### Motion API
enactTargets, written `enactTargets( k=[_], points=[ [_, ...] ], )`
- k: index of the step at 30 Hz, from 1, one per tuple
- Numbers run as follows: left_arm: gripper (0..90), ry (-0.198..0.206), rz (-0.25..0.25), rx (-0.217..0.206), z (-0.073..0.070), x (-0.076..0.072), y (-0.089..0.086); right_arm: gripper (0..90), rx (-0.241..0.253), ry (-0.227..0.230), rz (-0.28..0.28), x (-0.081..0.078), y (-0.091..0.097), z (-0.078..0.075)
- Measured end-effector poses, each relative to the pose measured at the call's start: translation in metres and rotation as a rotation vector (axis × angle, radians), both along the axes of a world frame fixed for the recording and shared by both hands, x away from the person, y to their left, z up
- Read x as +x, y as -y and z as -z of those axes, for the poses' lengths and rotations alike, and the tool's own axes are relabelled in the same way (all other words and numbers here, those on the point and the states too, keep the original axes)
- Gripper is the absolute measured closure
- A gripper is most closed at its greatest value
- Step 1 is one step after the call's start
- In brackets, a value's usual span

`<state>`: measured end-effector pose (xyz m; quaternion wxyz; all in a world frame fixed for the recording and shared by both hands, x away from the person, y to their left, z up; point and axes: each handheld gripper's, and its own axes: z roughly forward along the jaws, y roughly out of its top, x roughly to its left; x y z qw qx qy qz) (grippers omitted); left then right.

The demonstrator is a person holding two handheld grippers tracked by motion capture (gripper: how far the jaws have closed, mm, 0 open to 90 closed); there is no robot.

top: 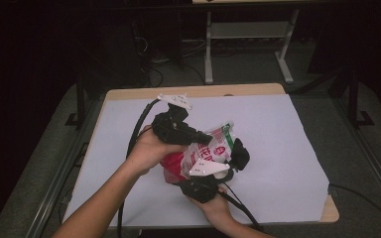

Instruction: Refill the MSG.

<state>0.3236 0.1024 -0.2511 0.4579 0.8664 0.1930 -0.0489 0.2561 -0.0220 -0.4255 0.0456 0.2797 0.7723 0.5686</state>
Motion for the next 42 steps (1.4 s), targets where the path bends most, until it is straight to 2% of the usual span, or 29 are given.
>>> enactTargets(
  k=[9, 12, 16, 22, 29, 33, 37, 42],
  points=[
    [89.6, 0.019, 0.015, -0.029, -0.002, -0.002, -0.011, 90.0, -0.03, 0.011, 0.021, -0.002, 0.002, -0.001],
    [89.7, 0.033, 0.018, -0.062, -0.001, -0.003, -0.019, 90.0, -0.046, 0.015, 0.026, -0.004, 0.006, -0.002],
    [89.8, 0.04, 0.012, -0.097, 0.001, -0.004, -0.026, 90.0, -0.061, 0.046, 0.034, -0.006, 0.013, -0.003],
    [89.8, 0.041, -0.023, -0.127, 0.007, -0.003, -0.038, 90.0, -0.073, 0.045, 0.045, -0.006, 0.023, -0.006],
    [89.8, 0.052, -0.066, -0.131, 0.014, 0.004, -0.049, 90.0, -0.085, 0.036, 0.039, -0.006, 0.029, -0.007],
    [89.8, 0.075, -0.095, -0.139, 0.014, 0.008, -0.057, 90.0, -0.086, 0.036, 0.018, -0.006, 0.032, -0.008],
    [89.7, 0.079, -0.137, -0.159, 0.02, 0.015, -0.064, 90.0, -0.09, 0.026, -0.005, -0.007, 0.039, -0.012],
    [89.7, 0.088, -0.177, -0.143, 0.03, 0.025, -0.068, 90.0, -0.088, 0.017, -0.051, -0.007, 0.054, -0.015]
  ],
)
